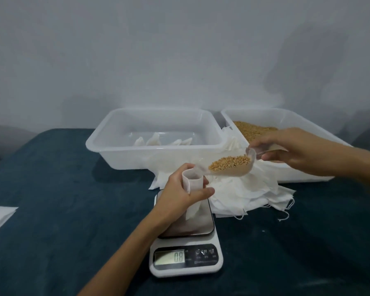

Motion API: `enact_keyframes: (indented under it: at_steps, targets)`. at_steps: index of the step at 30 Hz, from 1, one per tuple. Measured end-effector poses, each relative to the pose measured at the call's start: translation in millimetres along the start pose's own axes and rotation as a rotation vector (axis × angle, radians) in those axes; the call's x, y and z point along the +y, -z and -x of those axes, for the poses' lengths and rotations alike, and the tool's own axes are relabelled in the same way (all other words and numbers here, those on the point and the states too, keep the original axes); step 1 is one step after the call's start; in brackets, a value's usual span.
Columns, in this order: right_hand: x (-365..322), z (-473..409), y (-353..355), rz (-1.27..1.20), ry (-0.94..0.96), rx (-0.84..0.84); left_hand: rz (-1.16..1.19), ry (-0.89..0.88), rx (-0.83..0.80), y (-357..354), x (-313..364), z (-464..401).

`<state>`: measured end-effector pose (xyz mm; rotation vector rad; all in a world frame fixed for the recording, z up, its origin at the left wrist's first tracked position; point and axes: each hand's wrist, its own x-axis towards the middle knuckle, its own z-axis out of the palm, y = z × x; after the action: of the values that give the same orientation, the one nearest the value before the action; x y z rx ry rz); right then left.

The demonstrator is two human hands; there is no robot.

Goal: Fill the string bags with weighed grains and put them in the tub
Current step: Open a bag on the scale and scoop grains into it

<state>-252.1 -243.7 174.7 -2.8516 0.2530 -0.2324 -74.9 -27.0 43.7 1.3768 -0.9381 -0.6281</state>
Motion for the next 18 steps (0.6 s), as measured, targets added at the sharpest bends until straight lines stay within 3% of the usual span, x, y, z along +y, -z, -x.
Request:
enact_keyframes:
  at_steps: [18]
  targets:
    - [-14,-21,23,0.424,0.130,-0.024,-0.041,-0.024,-0.034,-5,-4,0]
